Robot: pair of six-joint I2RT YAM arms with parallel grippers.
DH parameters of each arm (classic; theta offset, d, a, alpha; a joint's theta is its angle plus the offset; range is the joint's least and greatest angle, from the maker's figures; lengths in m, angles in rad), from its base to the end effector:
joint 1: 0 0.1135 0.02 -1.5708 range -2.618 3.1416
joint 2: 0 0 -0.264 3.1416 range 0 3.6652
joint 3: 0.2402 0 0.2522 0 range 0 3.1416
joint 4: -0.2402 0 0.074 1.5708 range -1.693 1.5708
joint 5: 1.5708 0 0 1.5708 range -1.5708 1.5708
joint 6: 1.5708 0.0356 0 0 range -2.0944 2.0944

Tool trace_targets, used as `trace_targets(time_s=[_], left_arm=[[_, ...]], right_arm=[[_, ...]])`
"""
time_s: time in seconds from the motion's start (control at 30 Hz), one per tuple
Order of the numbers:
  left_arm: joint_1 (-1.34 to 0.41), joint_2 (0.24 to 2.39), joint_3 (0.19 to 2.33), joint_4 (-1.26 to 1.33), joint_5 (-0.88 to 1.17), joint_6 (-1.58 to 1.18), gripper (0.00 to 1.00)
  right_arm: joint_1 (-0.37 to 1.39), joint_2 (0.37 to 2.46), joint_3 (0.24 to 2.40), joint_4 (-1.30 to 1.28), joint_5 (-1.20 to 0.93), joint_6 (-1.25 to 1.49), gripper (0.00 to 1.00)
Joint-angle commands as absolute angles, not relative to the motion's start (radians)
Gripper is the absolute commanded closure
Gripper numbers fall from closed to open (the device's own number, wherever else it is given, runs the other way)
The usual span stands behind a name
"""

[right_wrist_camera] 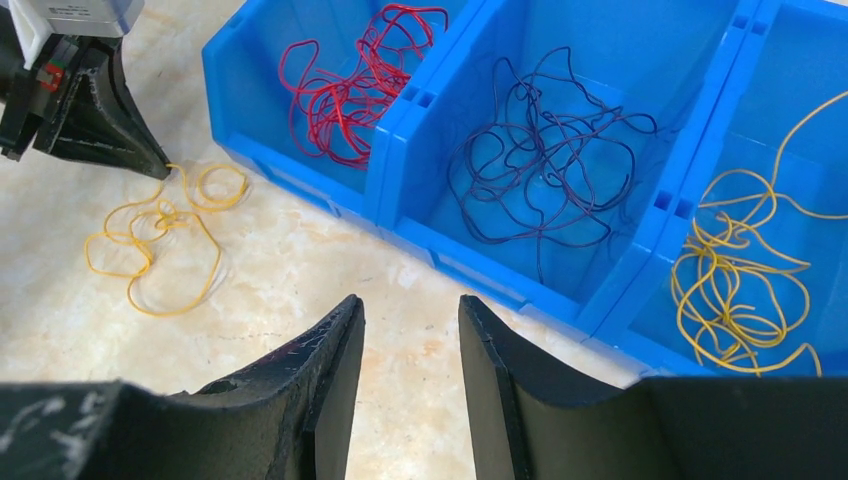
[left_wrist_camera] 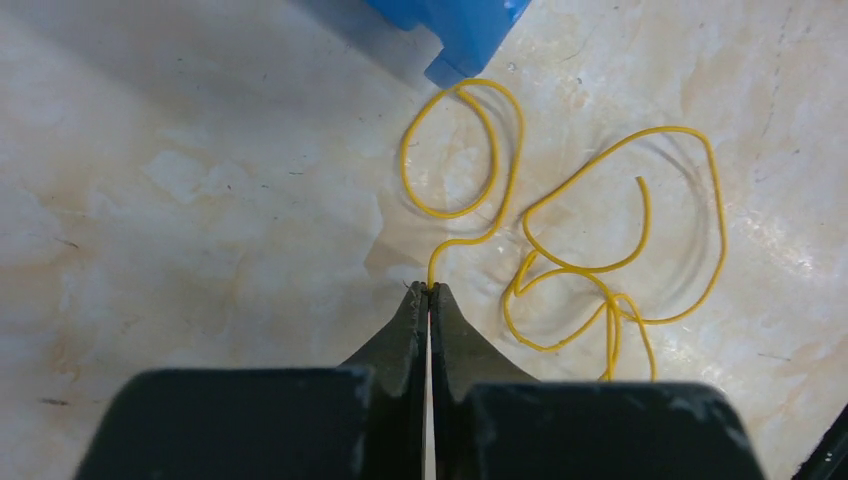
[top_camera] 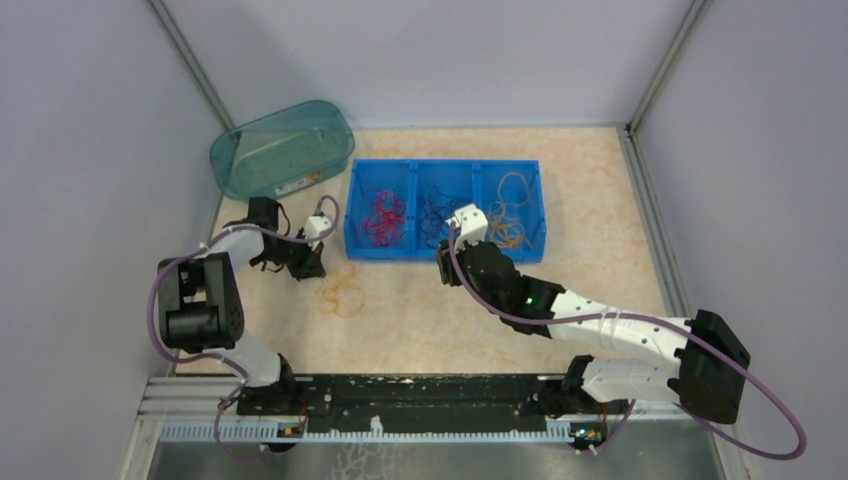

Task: Untangle the cables
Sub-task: Pick up the cable from the cable.

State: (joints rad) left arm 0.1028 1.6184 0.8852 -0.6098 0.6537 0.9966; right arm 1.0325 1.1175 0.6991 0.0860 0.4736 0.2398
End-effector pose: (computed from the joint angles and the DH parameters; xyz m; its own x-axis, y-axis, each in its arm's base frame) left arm 0.2786 0.0070 0.1582 -0.4800 0.6205 -0.6201 0.8436 0.5205 -0.1322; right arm 0.1434 0.2085 0.2716 -0.2915 -0.0759 -0.9536 -0.4878 0.8693 0.0799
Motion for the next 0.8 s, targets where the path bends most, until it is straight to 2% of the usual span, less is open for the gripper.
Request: trace_targets(time_s=[0.0, 0.1, 0.23, 0.37, 0.57, 0.77], left_arm=[[0.1, 1.531, 0.917, -0.699, 0.727, 1.072, 1.0], [0.07, 1.443, 0.942, -0.795, 0.746, 1.105, 1.0], [0.03, 1.306, 1.043, -0.958, 0.842, 1.102, 1.0], [-0.023, 1.148, 1.143, -1.08, 0.962, 1.049, 1.0], [-0.138, 0.992, 1.263, -1.057, 1.011, 0.85, 1.0], [-0.166, 0.935, 1.365, -0.925, 1.134, 0.63, 1.0]], right_arm=[[1.044, 1.095, 0.719, 0.175, 0.471, 0.255, 0.59], [1.044, 1.105, 0.718, 0.226, 0.418, 0.255, 0.55], [1.043, 1.114, 0.707, 0.325, 0.288, 0.246, 0.4], [1.045, 1.123, 0.688, 0.512, 0.112, 0.244, 0.34], [1.049, 1.141, 0.648, 0.747, -0.059, 0.288, 0.29], [1.049, 1.125, 0.609, 0.901, -0.193, 0.363, 0.25]])
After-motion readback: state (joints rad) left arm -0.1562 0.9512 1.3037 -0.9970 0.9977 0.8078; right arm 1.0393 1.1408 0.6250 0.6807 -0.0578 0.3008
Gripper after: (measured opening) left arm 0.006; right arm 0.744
